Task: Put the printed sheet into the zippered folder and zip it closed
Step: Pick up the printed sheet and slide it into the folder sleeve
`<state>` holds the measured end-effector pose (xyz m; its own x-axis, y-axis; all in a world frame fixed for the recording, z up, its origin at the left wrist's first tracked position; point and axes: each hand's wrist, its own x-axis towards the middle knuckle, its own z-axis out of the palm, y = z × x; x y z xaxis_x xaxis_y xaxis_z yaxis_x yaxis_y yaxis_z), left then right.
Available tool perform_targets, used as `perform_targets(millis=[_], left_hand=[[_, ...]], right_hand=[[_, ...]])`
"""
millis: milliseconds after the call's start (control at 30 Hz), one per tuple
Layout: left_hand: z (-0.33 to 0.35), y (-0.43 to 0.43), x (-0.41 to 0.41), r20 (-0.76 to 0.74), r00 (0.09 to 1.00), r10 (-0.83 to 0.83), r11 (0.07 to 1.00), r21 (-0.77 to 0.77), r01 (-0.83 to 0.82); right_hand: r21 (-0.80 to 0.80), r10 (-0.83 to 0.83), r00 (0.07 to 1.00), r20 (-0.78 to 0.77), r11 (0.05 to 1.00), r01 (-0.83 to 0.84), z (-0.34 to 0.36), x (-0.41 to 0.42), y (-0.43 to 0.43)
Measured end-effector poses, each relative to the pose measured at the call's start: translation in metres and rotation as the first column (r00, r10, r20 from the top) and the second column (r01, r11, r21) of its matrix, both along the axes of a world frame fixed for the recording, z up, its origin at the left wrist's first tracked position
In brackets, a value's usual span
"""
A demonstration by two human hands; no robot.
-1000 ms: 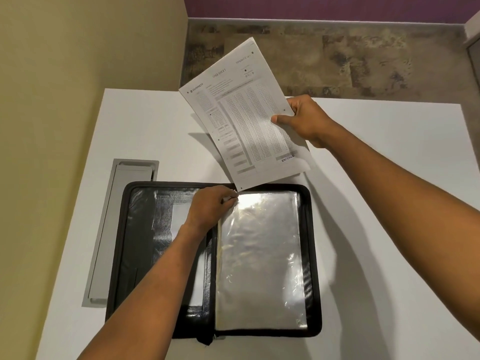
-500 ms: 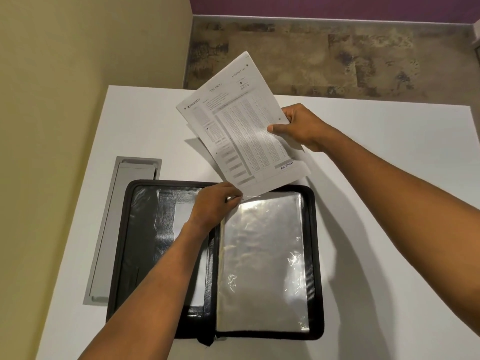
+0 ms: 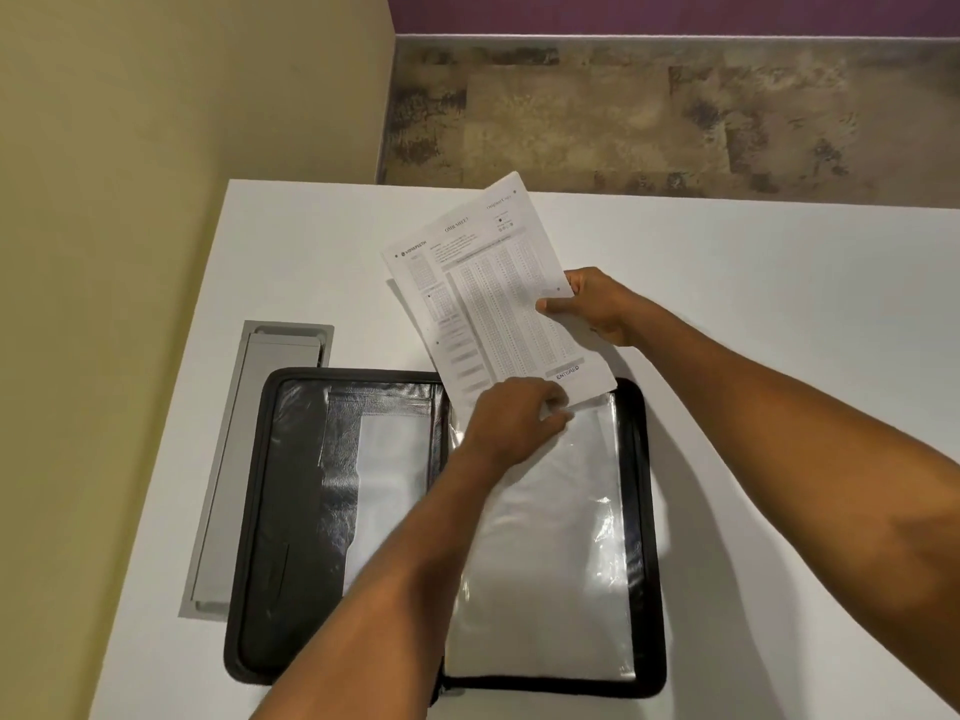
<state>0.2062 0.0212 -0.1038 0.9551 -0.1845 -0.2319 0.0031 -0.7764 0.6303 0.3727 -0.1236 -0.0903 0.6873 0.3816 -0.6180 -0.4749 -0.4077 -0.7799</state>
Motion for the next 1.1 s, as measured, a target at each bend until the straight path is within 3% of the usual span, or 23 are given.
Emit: perform_targets(millis=[233,533,767,1100], left_hand=[[0.013,-0.048,0.010,-0.006,0.999,0.036,0.999,-0.026,-0.036],[0.012,-0.076,0.007,-0.037,0.996,0.082,0.984,0.159,-0.075],[0.014,-0.082,0.004,-0.032,0.995,0.093,0.988,0.126,-0.089],[0.007,-0.074,0.008,0.162,0.981,-0.105,0.991,0.100,0.089]], right_hand=[[-0.006,0.006,1.000,-0.020,1.000,-0.006,-0.009,-0.002,0.002],[-0.040,-0.041,0.998,-0.049,0.998,0.039,-0.018,-0.008,-0.005],[-0.053,-0.099,0.987,-0.130,0.994,0.093,-0.025,-0.014,-0.010],[-0.156,-0.134,0.969,-0.205,0.982,0.103,-0.030,-0.012,-0.006]])
